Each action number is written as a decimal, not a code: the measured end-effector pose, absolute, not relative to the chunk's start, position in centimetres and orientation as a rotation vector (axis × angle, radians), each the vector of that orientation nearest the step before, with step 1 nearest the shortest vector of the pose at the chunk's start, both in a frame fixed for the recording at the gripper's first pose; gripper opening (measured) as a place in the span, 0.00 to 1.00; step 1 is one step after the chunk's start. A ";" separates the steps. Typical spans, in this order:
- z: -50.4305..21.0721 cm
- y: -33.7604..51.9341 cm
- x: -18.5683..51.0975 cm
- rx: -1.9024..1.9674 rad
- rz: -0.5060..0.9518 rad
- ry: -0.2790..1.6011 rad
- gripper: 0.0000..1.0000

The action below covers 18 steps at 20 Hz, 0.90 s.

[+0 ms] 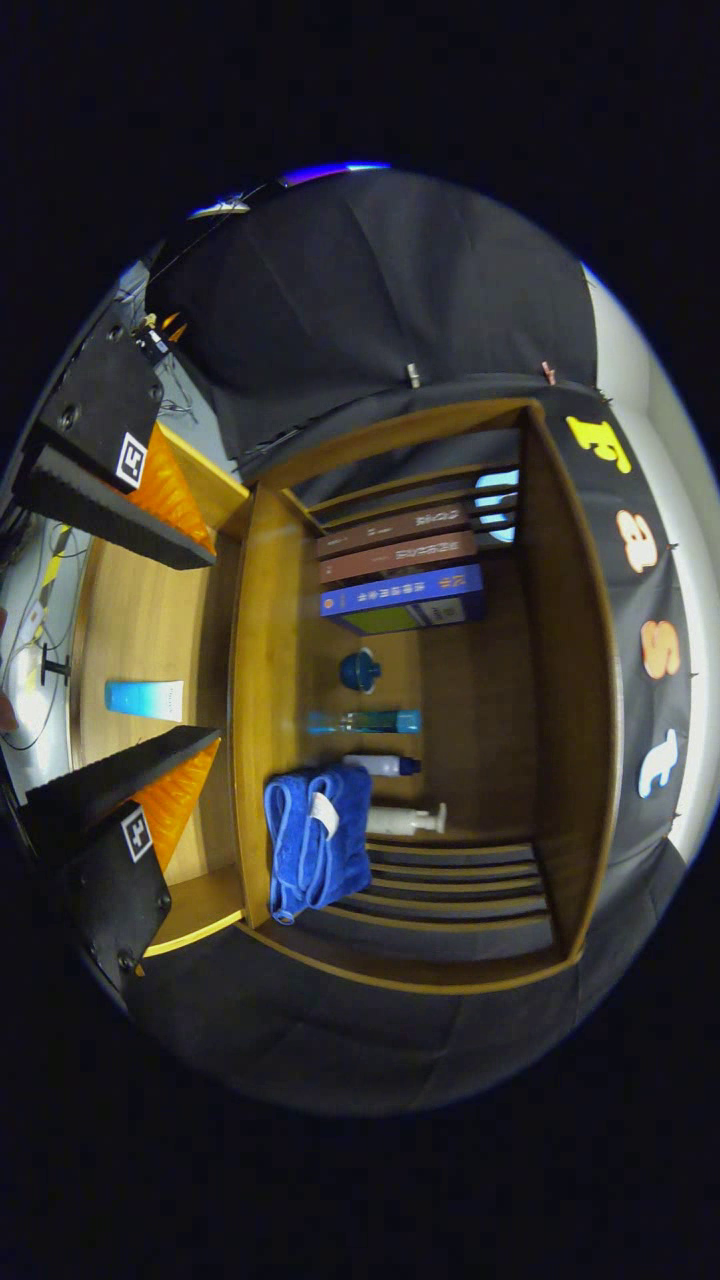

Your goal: Pull open the drawer, take out the items inside it, and place them on the countertop above the cabinet.

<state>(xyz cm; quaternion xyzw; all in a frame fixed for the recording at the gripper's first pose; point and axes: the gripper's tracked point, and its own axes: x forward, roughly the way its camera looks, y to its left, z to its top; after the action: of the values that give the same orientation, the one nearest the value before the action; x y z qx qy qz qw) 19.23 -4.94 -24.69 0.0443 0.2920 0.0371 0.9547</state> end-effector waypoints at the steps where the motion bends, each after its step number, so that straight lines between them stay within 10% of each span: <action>1: -25.5 -5.1 19.9 0.089 0.079 0.640 0.99; 18: -44.7 -7.9 21.2 0.111 -0.002 1.341 1.00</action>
<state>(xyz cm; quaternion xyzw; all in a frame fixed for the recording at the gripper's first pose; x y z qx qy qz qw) 21.20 -7.86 -44.71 0.0513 0.6211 -0.0008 0.7821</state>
